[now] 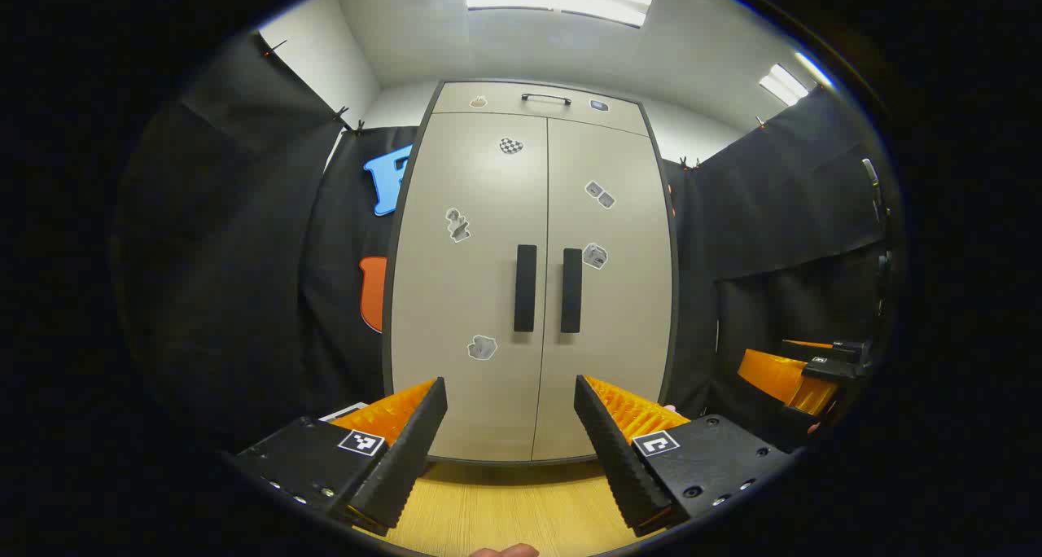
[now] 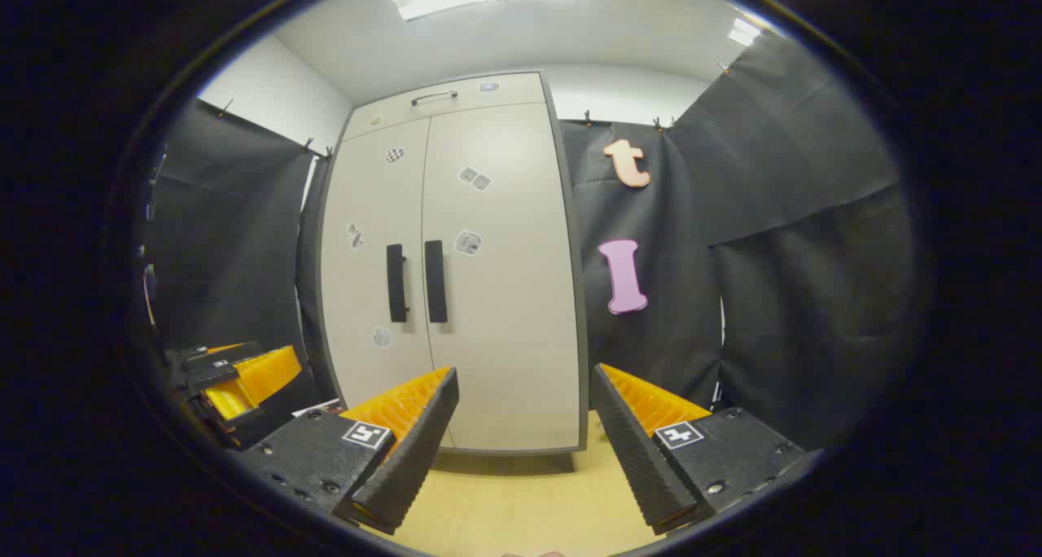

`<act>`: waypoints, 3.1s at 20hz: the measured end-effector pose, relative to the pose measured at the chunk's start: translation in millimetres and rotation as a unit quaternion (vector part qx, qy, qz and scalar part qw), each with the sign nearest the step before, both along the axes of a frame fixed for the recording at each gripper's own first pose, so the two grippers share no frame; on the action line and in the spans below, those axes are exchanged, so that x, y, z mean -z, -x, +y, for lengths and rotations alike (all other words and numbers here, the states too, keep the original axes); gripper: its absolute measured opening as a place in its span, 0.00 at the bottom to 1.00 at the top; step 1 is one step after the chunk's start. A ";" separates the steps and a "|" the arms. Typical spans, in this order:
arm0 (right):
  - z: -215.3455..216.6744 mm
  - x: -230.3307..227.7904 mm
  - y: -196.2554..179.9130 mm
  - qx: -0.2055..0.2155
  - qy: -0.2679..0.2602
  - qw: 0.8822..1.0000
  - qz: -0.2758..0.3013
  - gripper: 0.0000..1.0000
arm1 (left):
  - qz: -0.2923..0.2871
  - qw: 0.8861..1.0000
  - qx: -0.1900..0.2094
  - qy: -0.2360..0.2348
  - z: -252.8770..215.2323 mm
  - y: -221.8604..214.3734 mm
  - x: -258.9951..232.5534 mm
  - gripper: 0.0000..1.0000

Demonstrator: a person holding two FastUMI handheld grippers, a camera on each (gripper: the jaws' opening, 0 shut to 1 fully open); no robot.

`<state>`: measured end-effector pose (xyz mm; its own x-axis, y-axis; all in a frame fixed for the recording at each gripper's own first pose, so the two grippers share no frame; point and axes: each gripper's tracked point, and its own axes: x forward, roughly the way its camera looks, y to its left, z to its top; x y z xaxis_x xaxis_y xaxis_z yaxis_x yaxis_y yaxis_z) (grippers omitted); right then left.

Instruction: Open the right door of the double-door shoe cabinet with the right hand, and open the left door with the left hand.

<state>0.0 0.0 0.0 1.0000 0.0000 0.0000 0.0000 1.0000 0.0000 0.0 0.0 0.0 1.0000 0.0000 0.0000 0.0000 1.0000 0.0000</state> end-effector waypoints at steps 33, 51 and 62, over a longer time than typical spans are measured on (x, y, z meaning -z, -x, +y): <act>64.1 -52.0 -116.9 -0.039 0.005 0.999 -0.024 1.00 | 0.002 0.999 -0.025 -0.038 34.6 -5.9 3.6 0.95; 138.0 -54.4 -263.5 -0.025 0.059 0.998 0.008 0.96 | 0.026 0.998 -0.055 -0.004 97.3 -5.7 22.8 0.95; 135.9 -40.3 -281.6 -0.010 0.037 0.999 0.026 0.60 | 0.029 0.998 -0.061 -0.001 104.5 -8.3 22.4 0.95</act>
<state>281.6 135.9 40.3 0.9985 0.0178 -0.0519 -0.0216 0.9971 -0.0731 8.3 104.5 -22.4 0.9910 0.1211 -0.0568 -0.1210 0.9926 0.0048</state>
